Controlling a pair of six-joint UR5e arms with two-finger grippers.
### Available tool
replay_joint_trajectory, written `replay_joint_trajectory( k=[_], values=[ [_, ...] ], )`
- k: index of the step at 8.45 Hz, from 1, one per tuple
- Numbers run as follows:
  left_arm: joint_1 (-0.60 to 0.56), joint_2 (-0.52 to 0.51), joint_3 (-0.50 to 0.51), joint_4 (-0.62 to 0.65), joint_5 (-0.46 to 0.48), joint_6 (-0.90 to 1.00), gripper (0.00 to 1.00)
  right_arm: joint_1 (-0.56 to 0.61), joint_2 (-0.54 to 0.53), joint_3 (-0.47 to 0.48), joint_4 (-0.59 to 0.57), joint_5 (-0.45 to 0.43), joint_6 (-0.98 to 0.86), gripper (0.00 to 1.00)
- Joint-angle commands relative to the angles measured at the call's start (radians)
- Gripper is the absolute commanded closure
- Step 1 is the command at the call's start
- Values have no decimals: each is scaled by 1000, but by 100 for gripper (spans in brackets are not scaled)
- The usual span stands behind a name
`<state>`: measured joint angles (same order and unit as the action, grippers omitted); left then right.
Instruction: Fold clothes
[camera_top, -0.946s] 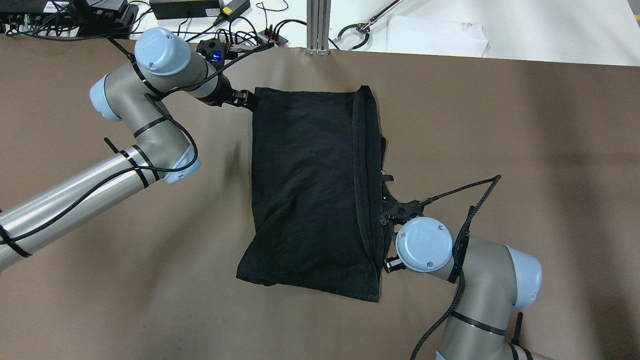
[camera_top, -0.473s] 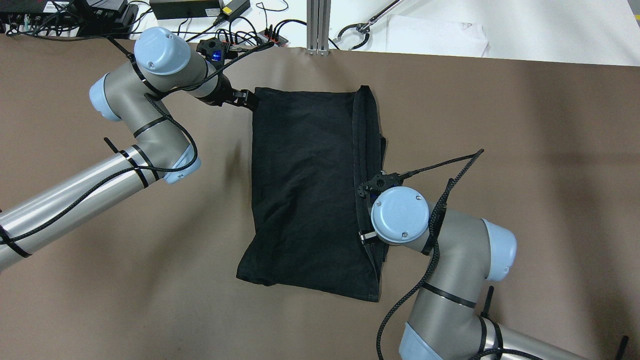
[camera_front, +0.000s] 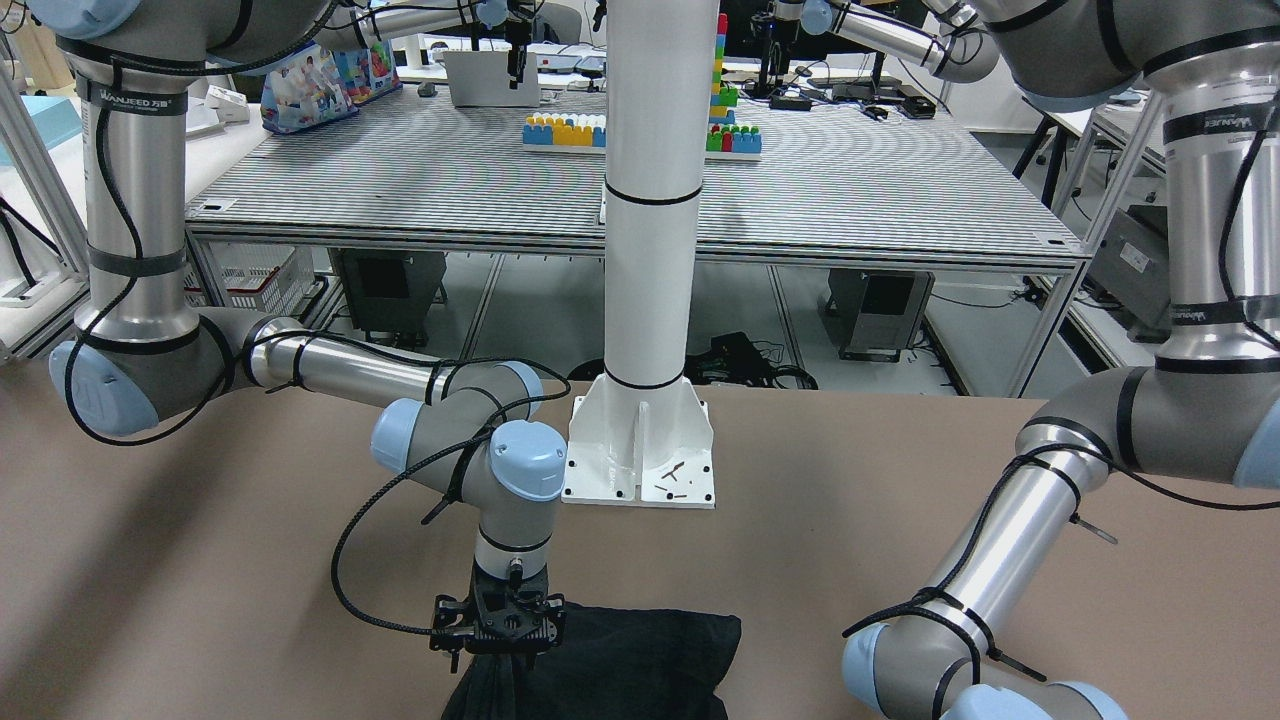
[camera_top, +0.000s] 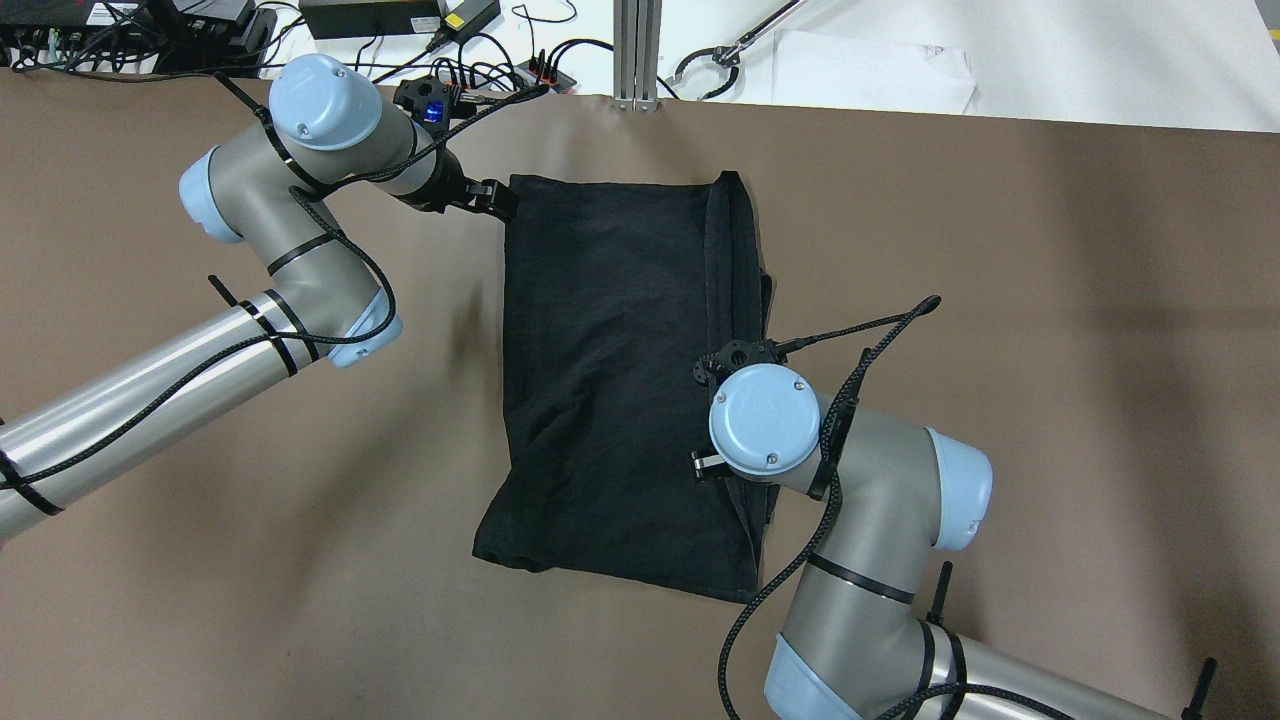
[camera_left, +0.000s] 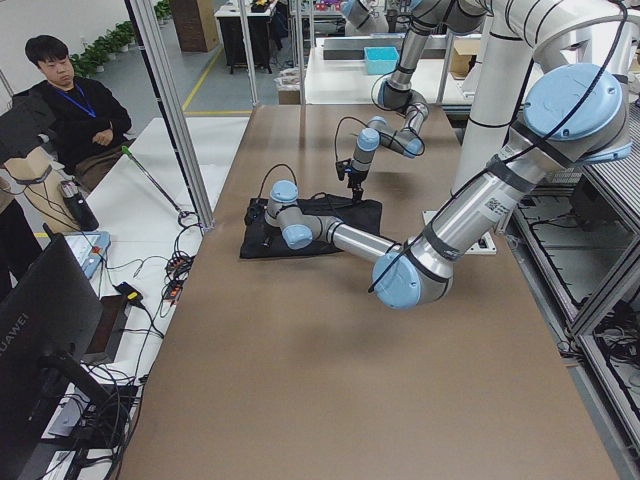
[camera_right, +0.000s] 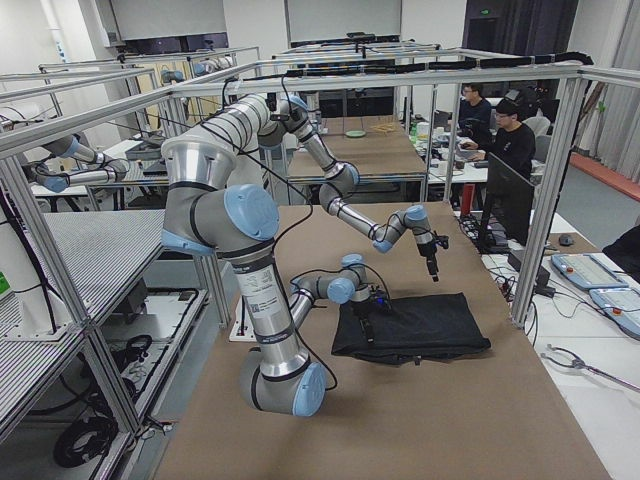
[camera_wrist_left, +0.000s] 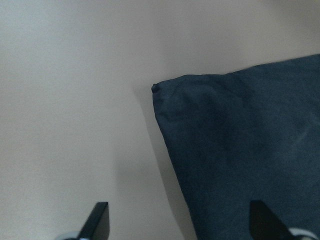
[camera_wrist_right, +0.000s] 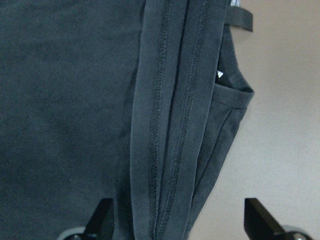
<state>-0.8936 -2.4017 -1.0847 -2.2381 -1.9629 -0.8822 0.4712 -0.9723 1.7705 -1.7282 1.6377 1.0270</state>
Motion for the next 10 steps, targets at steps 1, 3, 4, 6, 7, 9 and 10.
replay_joint_trajectory(
  k=[1,3,4,6,7,9,10],
  values=[
    [-1,1,2,0,-1,-3,0,-37,3,-3,2,-7,24,33],
    [-1,1,2,0,1,-3,0,-43,3,-3,2,-9,15,40],
    [-1,1,3,0,1,-3,0,-45,1,-5,4,-10,15,44],
    [-1,1,3,0,1,-3,0,-46,0,-19,16,-10,13,55],
    [-1,1,3,0,-1,-3,0,-48,-2,-19,16,-10,13,60],
    [-1,1,3,0,1,-3,0,-48,0,-19,16,-10,15,74],
    [-1,1,3,0,1,-3,0,-48,-2,-19,16,-10,19,83]
  ],
)
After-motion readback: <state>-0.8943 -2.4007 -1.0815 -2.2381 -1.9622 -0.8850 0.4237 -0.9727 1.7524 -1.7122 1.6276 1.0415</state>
